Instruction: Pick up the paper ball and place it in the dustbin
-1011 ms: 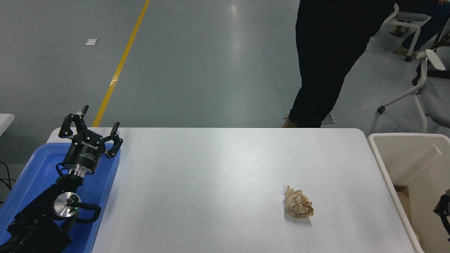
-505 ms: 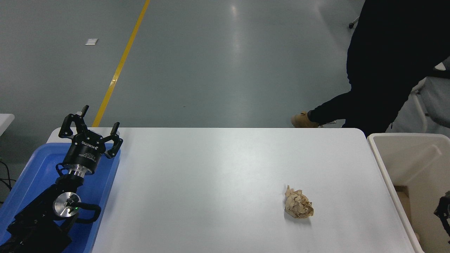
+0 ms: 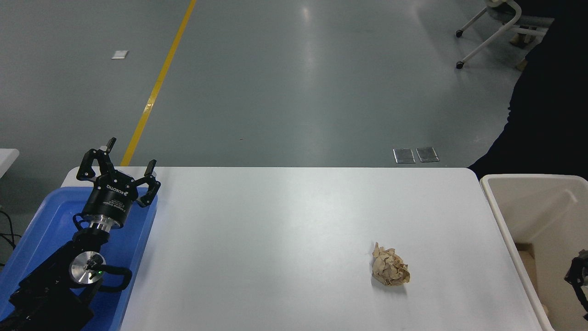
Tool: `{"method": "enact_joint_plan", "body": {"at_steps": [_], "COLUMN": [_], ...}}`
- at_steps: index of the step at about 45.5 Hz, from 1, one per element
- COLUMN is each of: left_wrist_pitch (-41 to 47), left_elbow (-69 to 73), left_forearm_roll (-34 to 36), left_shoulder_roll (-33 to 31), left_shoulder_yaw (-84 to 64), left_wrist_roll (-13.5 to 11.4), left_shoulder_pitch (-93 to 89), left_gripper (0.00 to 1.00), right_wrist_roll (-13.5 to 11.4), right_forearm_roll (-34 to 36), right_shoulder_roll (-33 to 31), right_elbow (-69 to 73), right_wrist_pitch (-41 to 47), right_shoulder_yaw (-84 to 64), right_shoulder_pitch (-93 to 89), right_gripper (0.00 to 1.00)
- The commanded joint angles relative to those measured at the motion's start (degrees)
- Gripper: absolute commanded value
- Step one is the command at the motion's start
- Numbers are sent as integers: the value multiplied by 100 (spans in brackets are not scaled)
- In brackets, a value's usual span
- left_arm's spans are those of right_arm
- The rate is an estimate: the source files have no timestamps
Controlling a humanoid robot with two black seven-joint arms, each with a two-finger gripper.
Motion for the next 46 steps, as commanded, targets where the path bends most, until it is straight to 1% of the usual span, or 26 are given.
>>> {"method": "enact_joint_plan", "body": {"at_steps": [1,11,12,13,14,17,18,21,24,27,29,30,35,46], "left_wrist_pitch": [0,0,0,0,0,0,0,0,0,0,0,0,0,0], "left_elbow": [0,0,0,0,0,0,0,0,0,0,0,0,0,0], "left_forearm_roll": [1,1,1,1,1,1,1,10,10,1,1,1,1,1], "left_shoulder_roll": [0,0,0,0,0,0,0,0,0,0,0,0,0,0], "left_shoulder_yaw": [0,0,0,0,0,0,0,0,0,0,0,0,0,0], "left_wrist_roll": [0,0,0,0,0,0,0,0,0,0,0,0,0,0], "left_shoulder_pitch": [0,0,0,0,0,0,0,0,0,0,0,0,0,0], "left_gripper": [98,98,98,98,98,98,98,98,98,98,98,98,98,98], "right_wrist_roll": [-1,-1,-1,-1,-1,-1,-1,-1,-1,-1,-10,-10,-10,-19], "right_forearm_roll": [0,0,0,0,0,0,0,-8,-9,-9,-9,-9,-9,-17], "right_shoulder_roll": [-14,-66,-66,-66,-66,-66,-66,-58,-66,-75,-75,-75,-154,-295], "right_elbow": [-5,12,4,-14,-31,-40,-40,-58,-58,-14,21,30,82,706], "right_wrist_pitch": [2,-15,-59,-68,-77,-112,-138,-182,-200,-191,-182,-182,-156,-156], "right_shoulder_yaw": [-7,-7,-7,-7,-7,-7,-7,-7,-7,-68,-191,-270,-902,-2967], "right_shoulder_pitch": [0,35,36,36,44,62,62,88,176,211,246,316,791,1889], "right_gripper": [0,0,5,15,20,24,29,51,64,87,98,99,100,100]}}
